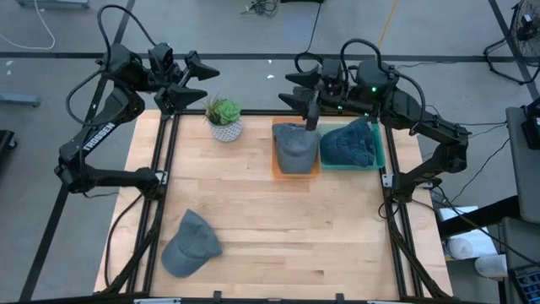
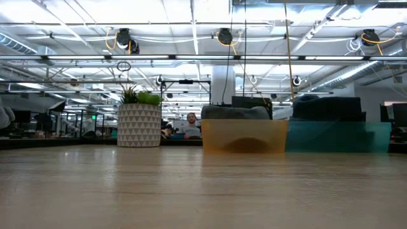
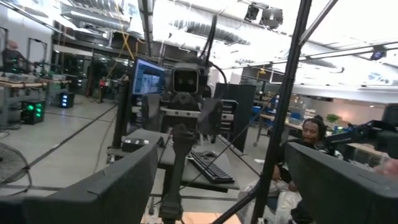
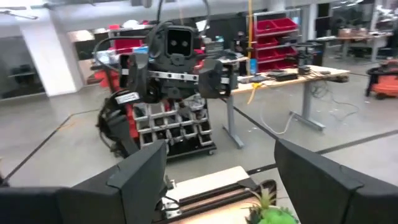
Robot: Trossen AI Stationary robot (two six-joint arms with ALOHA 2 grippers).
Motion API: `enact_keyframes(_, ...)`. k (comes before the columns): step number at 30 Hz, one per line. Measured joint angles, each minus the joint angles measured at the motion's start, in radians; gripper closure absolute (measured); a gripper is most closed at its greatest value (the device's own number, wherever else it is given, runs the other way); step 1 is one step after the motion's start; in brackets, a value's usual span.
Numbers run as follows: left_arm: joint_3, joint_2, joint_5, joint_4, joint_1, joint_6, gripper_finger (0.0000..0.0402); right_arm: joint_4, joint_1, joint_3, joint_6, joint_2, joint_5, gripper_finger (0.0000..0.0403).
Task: Pick & Place hat
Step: Put the gray cap in the orange bin
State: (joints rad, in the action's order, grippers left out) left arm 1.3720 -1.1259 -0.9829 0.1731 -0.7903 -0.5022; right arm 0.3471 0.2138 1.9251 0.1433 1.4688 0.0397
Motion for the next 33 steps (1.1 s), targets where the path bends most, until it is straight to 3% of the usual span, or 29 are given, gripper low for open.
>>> enact_keyframes(16,0.000,0.000,0.023,-0.279,0.146,0.107,0.0039,0.128,0.003,0.030,-0.006,0.020,-0.018,0.0114)
enact_keyframes(28,0.000,0.000,0.275,-0.685,0.350,0.279,0.0039,0.129,0.003,0.030,0.001,0.020,-0.020,0.0114)
enact_keyframes(33,0.000,0.000,0.412,-0.868,0.451,0.316,0.0039,0.129,0.003,0.030,0.000,0.020,-0.092,0.0114)
